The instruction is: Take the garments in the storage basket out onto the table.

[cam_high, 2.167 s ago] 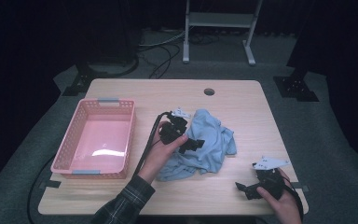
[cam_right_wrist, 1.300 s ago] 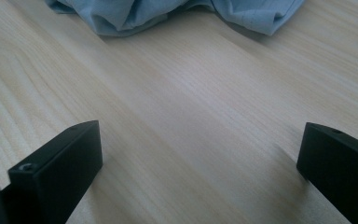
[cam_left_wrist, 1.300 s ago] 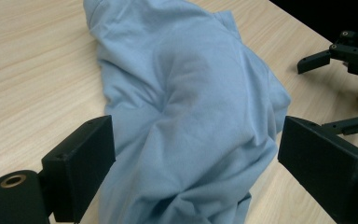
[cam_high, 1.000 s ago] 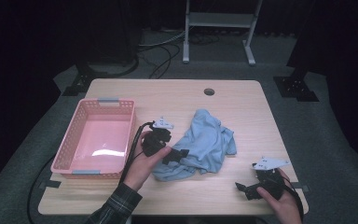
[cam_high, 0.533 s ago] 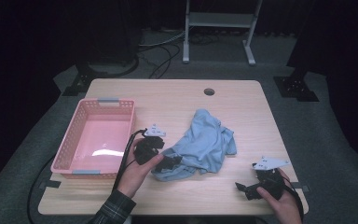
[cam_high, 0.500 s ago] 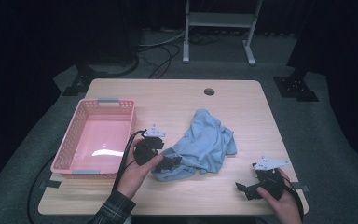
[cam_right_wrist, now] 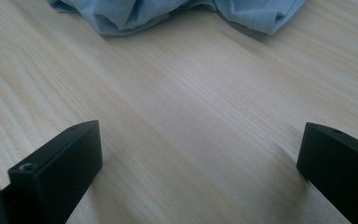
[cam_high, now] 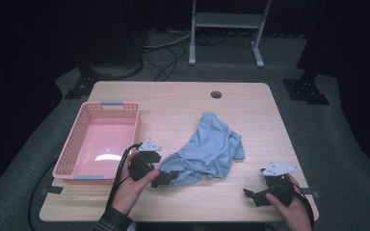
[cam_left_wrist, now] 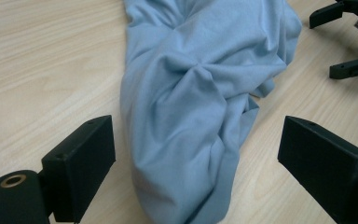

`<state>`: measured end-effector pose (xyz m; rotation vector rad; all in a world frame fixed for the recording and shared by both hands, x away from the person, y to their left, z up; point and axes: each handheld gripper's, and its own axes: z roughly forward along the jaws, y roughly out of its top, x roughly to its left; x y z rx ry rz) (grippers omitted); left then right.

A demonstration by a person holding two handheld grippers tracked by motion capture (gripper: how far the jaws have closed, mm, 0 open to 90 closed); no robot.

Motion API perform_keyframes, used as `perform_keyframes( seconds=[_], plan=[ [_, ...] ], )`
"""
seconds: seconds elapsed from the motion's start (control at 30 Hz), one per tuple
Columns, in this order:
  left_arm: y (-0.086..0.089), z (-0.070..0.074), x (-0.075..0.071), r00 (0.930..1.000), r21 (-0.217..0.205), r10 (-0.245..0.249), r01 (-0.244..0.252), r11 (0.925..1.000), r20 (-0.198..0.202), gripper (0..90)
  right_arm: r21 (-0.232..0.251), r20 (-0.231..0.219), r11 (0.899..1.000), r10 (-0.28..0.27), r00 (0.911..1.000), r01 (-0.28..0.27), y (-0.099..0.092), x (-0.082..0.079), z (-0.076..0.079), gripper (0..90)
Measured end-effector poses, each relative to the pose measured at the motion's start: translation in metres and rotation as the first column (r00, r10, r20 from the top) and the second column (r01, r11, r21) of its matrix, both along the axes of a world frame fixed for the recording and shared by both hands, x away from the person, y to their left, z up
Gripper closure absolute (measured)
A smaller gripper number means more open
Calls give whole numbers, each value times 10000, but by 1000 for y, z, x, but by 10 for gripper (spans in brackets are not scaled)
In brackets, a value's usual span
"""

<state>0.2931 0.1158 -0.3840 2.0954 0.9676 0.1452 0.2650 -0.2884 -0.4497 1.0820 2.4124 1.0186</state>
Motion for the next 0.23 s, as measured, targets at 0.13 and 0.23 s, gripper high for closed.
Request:
perform_keyframes(
  seconds=[0.13, 0.23],
  plan=[
    [1, 0, -3, 10000, 0, 1, -1, 10000, -9, 105, 0, 2, 10000, 2, 10000, -2, 0, 0, 0, 0],
    [1, 1, -3, 10000, -11, -4, 4, 10000, 15, 105, 0, 3, 10000, 4, 10000, -4, 0, 0, 0, 0]
  ],
)
